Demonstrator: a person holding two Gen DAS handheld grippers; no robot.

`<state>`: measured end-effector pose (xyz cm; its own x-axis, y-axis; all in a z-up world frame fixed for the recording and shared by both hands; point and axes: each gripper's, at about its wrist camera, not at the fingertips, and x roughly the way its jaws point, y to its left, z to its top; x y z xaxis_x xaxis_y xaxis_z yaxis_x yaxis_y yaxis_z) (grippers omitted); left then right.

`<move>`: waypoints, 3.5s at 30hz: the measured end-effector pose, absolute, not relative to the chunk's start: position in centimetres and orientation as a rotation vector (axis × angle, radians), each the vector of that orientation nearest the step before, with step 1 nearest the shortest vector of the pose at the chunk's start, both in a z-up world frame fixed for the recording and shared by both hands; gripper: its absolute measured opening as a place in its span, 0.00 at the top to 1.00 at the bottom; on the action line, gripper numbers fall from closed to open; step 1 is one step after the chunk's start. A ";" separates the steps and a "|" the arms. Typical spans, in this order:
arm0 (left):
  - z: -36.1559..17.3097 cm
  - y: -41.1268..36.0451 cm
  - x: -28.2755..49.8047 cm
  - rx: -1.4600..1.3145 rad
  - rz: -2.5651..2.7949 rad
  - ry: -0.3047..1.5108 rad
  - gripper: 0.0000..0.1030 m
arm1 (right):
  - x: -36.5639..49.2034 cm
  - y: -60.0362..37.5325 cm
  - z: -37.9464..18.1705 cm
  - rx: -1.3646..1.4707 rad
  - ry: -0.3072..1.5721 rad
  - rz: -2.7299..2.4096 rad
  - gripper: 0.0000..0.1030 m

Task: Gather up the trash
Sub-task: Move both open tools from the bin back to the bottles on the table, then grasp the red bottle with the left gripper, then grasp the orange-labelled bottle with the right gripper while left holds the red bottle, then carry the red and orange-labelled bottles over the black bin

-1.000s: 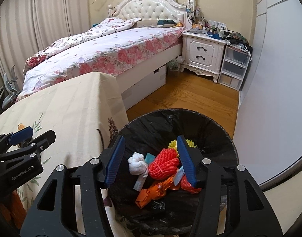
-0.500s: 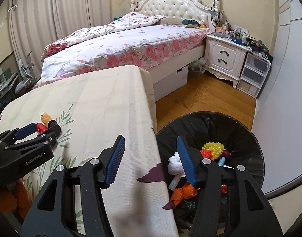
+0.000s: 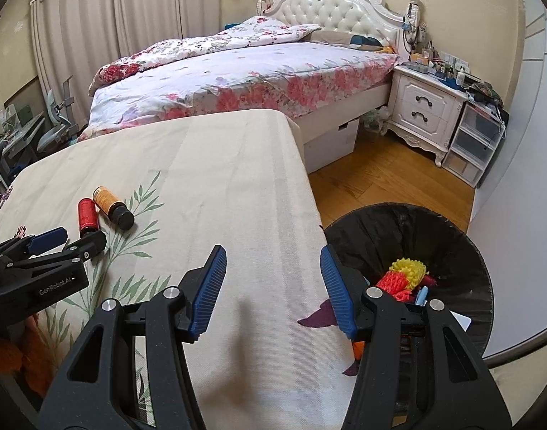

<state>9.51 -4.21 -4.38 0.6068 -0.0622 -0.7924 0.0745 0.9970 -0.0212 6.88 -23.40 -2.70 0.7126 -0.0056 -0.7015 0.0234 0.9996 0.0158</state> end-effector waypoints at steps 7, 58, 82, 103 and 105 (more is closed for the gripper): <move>-4.5 -2.4 9.5 -0.008 -0.075 0.930 0.33 | 7.0 -21.8 -2.9 0.002 0.783 0.017 0.48; -4.3 12.1 8.5 -0.055 0.097 0.882 0.76 | 14.6 -7.0 -4.9 -0.238 0.864 0.206 0.48; -4.1 12.0 8.5 -0.055 0.089 0.880 0.76 | 12.8 -6.1 -5.0 -0.175 0.883 0.223 0.60; -4.0 10.9 8.8 -0.034 0.073 0.876 0.76 | 10.4 -7.1 -5.1 -0.150 0.880 0.235 0.77; -4.0 10.6 8.7 -0.029 0.064 0.873 0.76 | 10.1 -7.5 -5.0 -0.149 0.878 0.228 0.77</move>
<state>8.67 10.63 -3.97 0.6406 0.0440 -0.7666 -0.0677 0.9977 0.0007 10.06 -7.55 -5.00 0.6165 0.1364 -0.7754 -0.2586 0.9653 -0.0357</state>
